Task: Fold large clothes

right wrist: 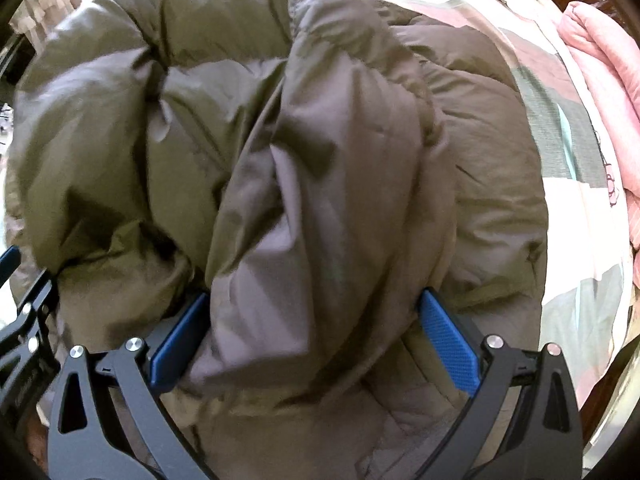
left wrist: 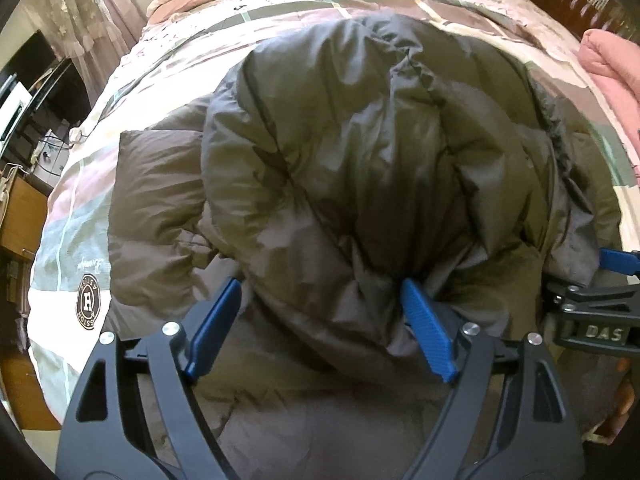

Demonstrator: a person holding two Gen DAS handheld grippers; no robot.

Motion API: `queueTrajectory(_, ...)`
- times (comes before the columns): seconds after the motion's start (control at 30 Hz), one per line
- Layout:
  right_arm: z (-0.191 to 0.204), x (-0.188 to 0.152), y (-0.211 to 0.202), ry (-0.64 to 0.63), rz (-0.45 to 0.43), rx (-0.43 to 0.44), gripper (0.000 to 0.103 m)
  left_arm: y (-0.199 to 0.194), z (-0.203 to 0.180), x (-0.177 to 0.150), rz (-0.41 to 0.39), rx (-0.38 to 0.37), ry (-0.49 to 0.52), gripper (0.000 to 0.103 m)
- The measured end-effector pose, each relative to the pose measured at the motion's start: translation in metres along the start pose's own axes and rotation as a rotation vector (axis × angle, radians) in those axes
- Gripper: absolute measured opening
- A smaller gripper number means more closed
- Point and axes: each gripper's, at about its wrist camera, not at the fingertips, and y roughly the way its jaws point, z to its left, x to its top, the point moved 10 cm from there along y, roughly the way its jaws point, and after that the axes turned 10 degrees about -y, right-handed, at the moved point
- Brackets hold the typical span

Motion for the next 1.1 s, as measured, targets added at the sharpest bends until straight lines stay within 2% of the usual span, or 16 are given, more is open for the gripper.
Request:
queueTrajectory(0.07,0.005,-0.004,-0.015,-0.024,-0.045,0.051,0.102,-0.006,0.003,-0.002,-0.011,-0.015,0.013,0.083)
queueTrajectory(0.13,0.005,-0.009,-0.023,-0.064,-0.068,0.027,0.102,-0.01,0.005,-0.006,-0.022,-0.014,0.045,0.083)
queueTrajectory(0.2,0.0,-0.018,-0.018,-0.083,-0.037,-0.014,0.102,-0.002,0.008,-0.014,-0.007,0.035,0.087,0.088)
queueTrajectory(0.27,-0.003,-0.027,-0.016,-0.063,-0.001,0.024,0.102,0.005,0.016,-0.019,0.025,0.071,0.095,0.088)
queueTrajectory(0.33,-0.011,-0.034,-0.026,-0.035,0.001,0.067,0.102,0.0,0.024,-0.019,0.035,0.059,0.078,0.088)
queueTrajectory(0.47,-0.049,-0.056,-0.041,-0.003,-0.004,0.004,0.102,-0.021,0.06,-0.026,0.038,0.053,0.053,0.092)
queueTrajectory(0.53,-0.076,-0.076,-0.038,0.05,0.027,-0.006,0.102,-0.025,0.093,-0.04,0.079,0.053,0.012,0.092)
queueTrajectory(0.67,-0.126,-0.136,-0.013,0.228,0.127,0.029,0.102,-0.016,0.169,-0.09,0.219,0.045,-0.157,0.093)
queueTrajectory(0.77,-0.143,-0.174,0.01,0.339,0.225,0.074,0.102,-0.003,0.216,-0.141,0.377,0.009,-0.342,0.093)
queueTrajectory(0.9,-0.142,-0.192,0.025,0.387,0.29,0.146,0.102,0.003,0.225,-0.173,0.477,-0.012,-0.401,0.093)
queueTrajectory(0.97,-0.131,-0.197,0.032,0.369,0.314,0.199,0.102,0.004,0.215,-0.18,0.524,-0.052,-0.392,0.093)
queueTrajectory(1.03,-0.121,-0.199,0.039,0.344,0.331,0.225,0.102,0.007,0.207,-0.184,0.543,-0.054,-0.356,0.093)
queueTrajectory(1.07,-0.117,-0.198,0.04,0.344,0.32,0.234,0.102,0.008,0.206,-0.184,0.543,-0.043,-0.341,0.09)
queueTrajectory(1.1,-0.116,-0.195,0.04,0.356,0.294,0.246,0.09,0.008,0.203,-0.184,0.543,-0.046,-0.339,0.073)
